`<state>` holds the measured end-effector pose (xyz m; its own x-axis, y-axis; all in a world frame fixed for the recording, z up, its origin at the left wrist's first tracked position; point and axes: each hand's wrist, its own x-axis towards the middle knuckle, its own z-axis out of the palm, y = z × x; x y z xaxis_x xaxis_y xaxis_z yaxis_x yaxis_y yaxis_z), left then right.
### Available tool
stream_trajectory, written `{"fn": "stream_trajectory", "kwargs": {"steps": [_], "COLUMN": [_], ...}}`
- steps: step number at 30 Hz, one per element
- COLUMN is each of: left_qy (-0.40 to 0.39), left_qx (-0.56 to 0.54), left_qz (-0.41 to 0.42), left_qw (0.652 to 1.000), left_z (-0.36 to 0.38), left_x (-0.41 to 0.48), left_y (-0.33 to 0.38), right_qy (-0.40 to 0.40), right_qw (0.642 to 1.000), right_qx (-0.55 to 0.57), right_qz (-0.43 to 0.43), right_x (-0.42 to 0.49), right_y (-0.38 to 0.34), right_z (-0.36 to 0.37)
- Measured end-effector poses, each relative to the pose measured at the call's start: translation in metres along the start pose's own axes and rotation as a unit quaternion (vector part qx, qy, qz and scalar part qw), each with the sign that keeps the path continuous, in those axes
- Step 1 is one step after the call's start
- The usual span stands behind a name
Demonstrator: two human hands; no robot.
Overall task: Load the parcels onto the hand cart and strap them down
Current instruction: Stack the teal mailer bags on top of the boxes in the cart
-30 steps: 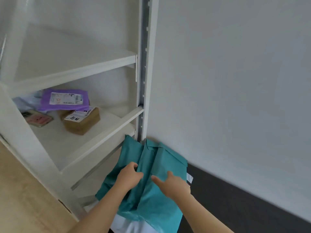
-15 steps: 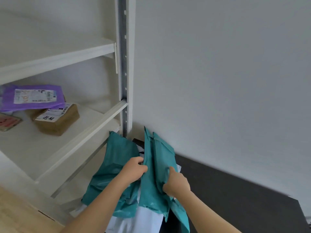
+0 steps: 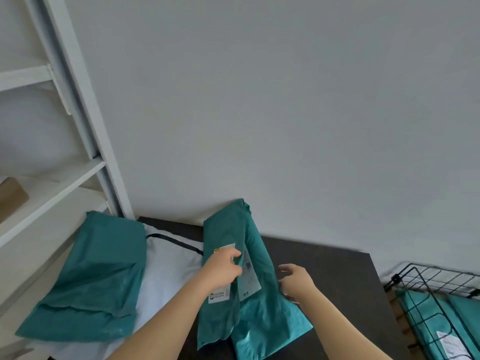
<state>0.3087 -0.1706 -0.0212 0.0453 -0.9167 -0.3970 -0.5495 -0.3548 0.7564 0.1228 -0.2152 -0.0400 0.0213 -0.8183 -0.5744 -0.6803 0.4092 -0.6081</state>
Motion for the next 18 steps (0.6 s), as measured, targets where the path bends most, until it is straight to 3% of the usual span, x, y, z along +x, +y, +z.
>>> {"fn": "stream_trajectory", "kwargs": {"steps": [4,11,18], "left_qy": [-0.034,0.068,0.099], "left_qx": [-0.002,0.058,-0.007], "left_qz": [-0.02,-0.107,-0.181], "left_qw": [0.999,0.99,0.978], "left_z": [0.03,0.027,0.029], "left_x": [0.009,0.014,0.014], "left_y": [0.003,-0.033,-0.073], "right_qy": [-0.058,-0.059,-0.092], "right_qw": [0.995,0.994,0.988], "right_qx": [0.049,0.067,0.085], "right_qz": [0.064,0.068,0.09], "right_x": [-0.002,0.016,0.028], "right_y": [0.029,0.05,0.051], "right_z": [-0.021,-0.03,-0.002]}}
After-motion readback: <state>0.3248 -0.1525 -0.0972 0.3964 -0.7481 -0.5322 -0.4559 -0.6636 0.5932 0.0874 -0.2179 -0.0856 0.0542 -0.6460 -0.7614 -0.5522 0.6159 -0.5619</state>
